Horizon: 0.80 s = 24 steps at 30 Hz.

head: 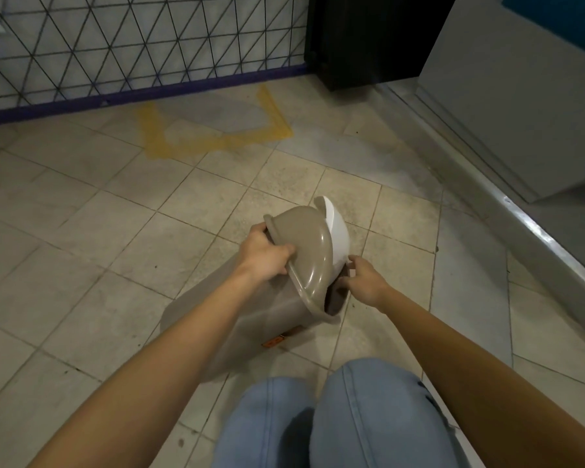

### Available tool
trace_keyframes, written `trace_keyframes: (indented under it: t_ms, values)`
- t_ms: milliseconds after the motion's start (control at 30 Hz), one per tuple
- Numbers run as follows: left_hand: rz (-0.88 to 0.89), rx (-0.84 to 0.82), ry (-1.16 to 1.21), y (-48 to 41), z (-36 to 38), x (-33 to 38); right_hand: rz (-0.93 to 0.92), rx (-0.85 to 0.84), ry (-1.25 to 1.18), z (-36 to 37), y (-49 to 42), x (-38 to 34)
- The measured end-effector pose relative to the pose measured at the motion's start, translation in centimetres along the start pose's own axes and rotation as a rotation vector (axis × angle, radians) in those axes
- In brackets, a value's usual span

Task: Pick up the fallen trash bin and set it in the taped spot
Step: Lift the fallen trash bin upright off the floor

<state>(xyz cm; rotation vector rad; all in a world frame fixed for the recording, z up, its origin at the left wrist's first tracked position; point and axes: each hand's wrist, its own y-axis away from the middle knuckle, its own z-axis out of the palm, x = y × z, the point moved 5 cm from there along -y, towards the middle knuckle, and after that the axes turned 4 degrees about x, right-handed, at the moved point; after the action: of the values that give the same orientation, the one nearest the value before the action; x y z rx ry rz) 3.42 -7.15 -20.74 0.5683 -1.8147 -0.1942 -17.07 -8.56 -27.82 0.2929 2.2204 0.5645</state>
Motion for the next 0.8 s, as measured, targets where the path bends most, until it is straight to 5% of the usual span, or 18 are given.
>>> trace_keyframes:
  t_ms: [267, 533, 800]
  values:
    - [-0.002, 0.021, 0.177, -0.4, -1.9, 0.0, 0.154, -0.112, -0.005, 0.8, 0.2, 1.2]
    - [-0.017, 0.017, 0.221, -1.1, -3.9, -0.5, 0.365, -0.277, -0.447, 2.6, 1.0, 1.0]
    - [-0.001, 0.037, 0.227, -1.2, -6.0, -0.3, 0.354, -0.324, -0.454, 2.0, 1.3, -0.6]
